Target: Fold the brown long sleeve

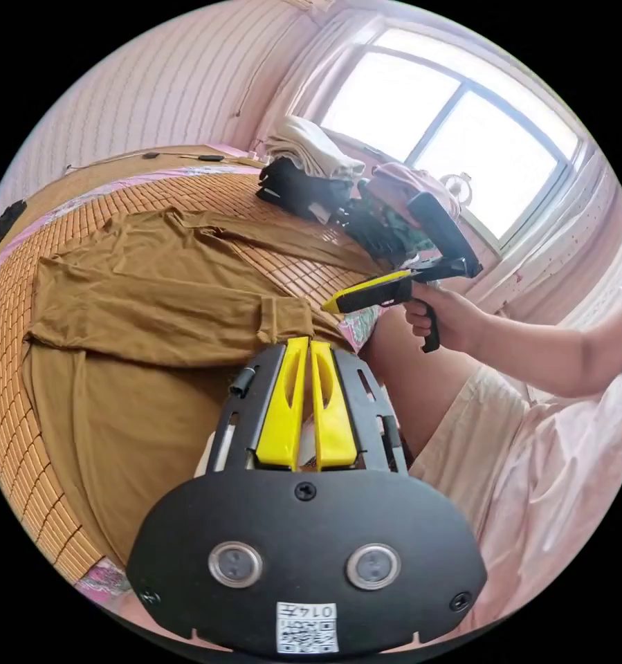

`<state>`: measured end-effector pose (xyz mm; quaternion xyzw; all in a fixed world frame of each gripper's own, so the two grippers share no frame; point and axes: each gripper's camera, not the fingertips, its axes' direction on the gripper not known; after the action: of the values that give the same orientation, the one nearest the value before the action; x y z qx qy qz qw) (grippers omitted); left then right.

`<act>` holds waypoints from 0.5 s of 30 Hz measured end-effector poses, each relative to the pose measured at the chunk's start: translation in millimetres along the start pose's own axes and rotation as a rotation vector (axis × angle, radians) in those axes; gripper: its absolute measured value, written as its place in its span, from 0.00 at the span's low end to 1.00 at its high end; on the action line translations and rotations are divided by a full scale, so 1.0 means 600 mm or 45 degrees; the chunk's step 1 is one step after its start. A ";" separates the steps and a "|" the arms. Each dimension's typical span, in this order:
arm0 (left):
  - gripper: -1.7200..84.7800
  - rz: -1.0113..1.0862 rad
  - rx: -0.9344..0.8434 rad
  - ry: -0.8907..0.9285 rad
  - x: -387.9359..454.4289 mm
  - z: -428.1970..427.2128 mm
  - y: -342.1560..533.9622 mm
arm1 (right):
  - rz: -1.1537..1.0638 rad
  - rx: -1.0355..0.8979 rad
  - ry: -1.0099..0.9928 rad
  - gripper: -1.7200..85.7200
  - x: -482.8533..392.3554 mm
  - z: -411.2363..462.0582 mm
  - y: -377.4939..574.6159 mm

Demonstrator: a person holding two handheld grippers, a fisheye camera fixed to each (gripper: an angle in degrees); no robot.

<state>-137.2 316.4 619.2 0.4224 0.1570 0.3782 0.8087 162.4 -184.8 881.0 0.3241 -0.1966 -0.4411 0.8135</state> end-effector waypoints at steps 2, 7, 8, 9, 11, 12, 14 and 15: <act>0.02 0.051 -0.045 -0.014 0.018 0.018 -0.013 | -0.025 -0.053 0.064 0.02 -0.006 -0.018 0.005; 0.08 0.118 -0.126 0.023 0.054 0.045 -0.051 | -0.134 -0.029 0.133 0.05 -0.037 -0.060 -0.005; 0.09 0.090 -0.131 0.018 0.055 0.047 -0.062 | -0.162 -0.027 0.134 0.07 -0.048 -0.065 -0.013; 0.09 0.053 -0.129 -0.009 0.052 0.048 -0.073 | -0.182 -0.028 0.133 0.07 -0.055 -0.066 -0.018; 0.09 -0.023 -0.132 -0.117 0.041 0.054 -0.091 | -0.271 -0.029 0.140 0.09 -0.088 -0.063 -0.037; 0.10 -0.060 -0.150 -0.205 0.032 0.065 -0.103 | -0.291 -0.030 0.142 0.10 -0.097 -0.062 -0.041; 0.11 -0.112 -0.195 -0.280 0.016 0.090 -0.123 | -0.353 -0.054 0.171 0.11 -0.124 -0.049 -0.057; 0.11 -0.162 -0.246 -0.288 0.005 0.110 -0.136 | -0.362 -0.067 0.175 0.11 -0.129 -0.045 -0.060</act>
<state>-58.5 252.2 593.2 0.3717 0.0543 0.2898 0.8803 116.0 -124.3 833.8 0.3564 -0.0810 -0.5336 0.7627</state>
